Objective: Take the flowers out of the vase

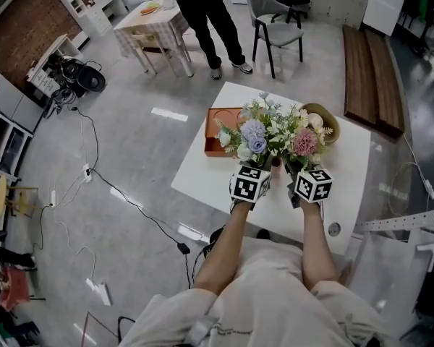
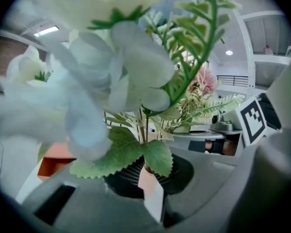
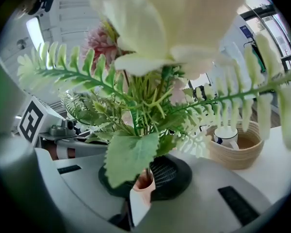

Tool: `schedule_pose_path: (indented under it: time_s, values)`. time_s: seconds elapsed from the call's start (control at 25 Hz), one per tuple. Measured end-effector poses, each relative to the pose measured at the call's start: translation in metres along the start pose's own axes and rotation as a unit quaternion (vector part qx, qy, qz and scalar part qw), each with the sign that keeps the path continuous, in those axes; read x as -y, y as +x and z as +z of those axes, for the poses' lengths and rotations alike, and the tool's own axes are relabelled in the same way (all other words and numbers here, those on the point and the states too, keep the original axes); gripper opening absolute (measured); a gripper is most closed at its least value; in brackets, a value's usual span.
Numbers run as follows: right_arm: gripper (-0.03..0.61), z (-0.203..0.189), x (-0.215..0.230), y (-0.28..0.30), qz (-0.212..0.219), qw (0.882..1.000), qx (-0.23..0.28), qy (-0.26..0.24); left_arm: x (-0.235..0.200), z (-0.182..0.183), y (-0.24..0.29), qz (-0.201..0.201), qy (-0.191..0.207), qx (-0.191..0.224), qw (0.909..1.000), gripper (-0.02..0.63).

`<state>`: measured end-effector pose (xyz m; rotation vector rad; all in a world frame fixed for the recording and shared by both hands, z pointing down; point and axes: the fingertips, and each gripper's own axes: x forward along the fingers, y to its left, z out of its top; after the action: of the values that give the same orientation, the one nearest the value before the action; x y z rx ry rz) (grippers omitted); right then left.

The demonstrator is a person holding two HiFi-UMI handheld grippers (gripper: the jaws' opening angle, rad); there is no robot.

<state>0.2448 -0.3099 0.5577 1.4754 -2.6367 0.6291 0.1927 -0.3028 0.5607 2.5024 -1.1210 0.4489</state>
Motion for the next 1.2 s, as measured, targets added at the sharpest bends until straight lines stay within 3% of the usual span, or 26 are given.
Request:
schedule_pose_path:
  time_s: [0.4, 1.2]
  values:
    - [0.031, 0.013, 0.000, -0.006, -0.004, 1.000, -0.012, 0.023, 0.008, 0.007, -0.005, -0.046, 0.027, -0.022, 0.9983, 0.026]
    - [0.031, 0.046, -0.027, -0.047, -0.073, 0.996, 0.035, -0.038, 0.019, 0.032, -0.035, -0.074, 0.048, 0.027, 0.9958, 0.026]
